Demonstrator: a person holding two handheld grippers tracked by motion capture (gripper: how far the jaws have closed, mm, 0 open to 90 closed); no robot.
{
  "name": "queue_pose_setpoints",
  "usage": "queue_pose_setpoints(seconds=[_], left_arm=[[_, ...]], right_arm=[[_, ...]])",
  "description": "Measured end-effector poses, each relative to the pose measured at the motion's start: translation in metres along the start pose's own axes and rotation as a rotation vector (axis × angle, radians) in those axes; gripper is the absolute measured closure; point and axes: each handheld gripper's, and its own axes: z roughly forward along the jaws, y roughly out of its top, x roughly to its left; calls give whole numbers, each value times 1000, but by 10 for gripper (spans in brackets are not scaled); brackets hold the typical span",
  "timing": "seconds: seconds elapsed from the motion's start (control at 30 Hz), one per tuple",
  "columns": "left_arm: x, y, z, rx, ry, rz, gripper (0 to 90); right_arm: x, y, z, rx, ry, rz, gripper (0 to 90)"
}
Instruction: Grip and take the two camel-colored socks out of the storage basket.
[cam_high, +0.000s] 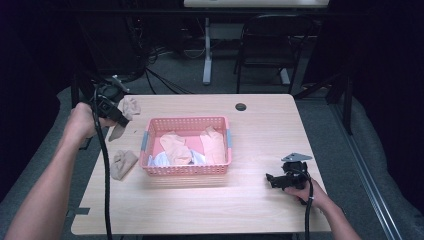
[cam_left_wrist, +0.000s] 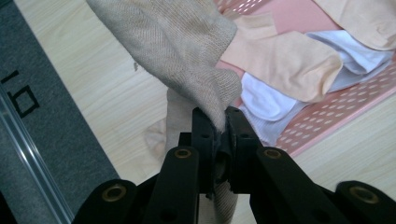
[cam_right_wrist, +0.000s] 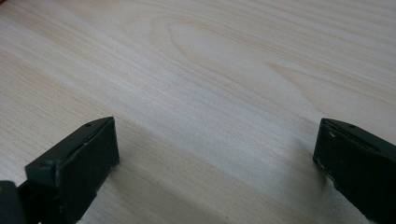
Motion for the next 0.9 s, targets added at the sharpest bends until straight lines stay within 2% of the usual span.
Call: queue_pose_setpoints(seconds=[0.23,0.3,0.43,0.67,0.9], left_arm=[[19,-18,-7,2,20,-39,835],[22,-22,-9,-13,24,-46,835],[28,-28,-8,-9,25,-61,835],[38,-41,11,10,13,-94,835],[40,-49,30,24,-5,-119,835]], right_arm=[[0,0,0,1,-5,-1,0],[0,0,0,0,-2,0,0],[0,0,0,-1,-3,0,0],[0,0,0,0,-3,0,0],[1,0,0,0,-3,1,0]])
